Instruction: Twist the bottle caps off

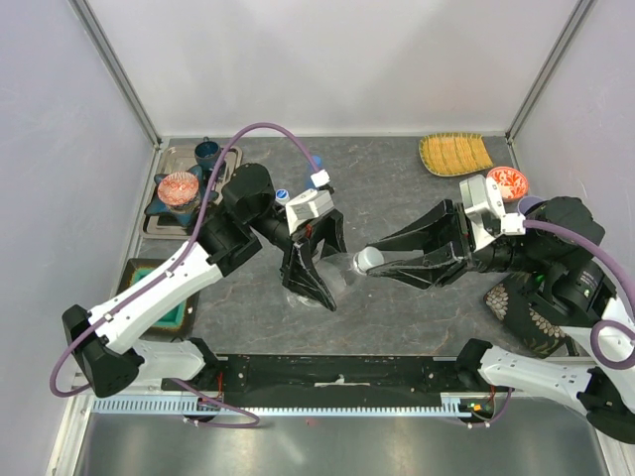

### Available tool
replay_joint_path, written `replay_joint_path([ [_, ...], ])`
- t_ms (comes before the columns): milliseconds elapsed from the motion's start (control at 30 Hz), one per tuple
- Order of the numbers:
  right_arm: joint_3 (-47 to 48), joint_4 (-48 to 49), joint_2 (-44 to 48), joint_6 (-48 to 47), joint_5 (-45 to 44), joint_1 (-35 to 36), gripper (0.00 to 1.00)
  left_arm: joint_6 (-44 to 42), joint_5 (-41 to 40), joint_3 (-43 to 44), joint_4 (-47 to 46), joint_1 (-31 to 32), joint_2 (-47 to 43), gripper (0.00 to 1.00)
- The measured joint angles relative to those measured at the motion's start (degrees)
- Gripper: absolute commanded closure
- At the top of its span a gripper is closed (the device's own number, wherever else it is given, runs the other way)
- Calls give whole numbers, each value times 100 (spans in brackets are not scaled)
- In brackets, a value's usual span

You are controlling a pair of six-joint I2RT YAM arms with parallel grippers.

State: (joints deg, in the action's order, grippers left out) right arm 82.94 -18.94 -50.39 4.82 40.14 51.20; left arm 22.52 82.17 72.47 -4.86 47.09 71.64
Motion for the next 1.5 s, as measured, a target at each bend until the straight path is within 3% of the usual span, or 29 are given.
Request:
replay_joint_path([
  [533, 184, -118, 570, 520, -2400, 107, 100, -153, -979, -66, 468, -442, 2, 70],
  [700, -9, -304, 673, 761, -5056, 118, 100, -361, -1770, -173, 719, -435, -120, 70],
  [800, -841, -566, 647, 1198, -6483, 114, 100, -487, -2817, -481, 892, -435, -553, 70],
  [867, -1556, -713, 557, 1561, -6891, 114, 100, -533, -3630, -756, 909, -437, -1014, 69],
  [1033, -3346, -863, -129, 2487, -7090, 114, 100, -573, -5171, -1239, 903, -437, -2096, 69],
  [1167, -4201, -678, -774, 2907, -6957, 114, 100, -608, -5812, -1327, 905, -437, -2448, 69],
  [1500, -4542, 579, -2225, 3215, -6655, 68, 100, -686, -6282, -1722, 929, -437, -2747, 69],
])
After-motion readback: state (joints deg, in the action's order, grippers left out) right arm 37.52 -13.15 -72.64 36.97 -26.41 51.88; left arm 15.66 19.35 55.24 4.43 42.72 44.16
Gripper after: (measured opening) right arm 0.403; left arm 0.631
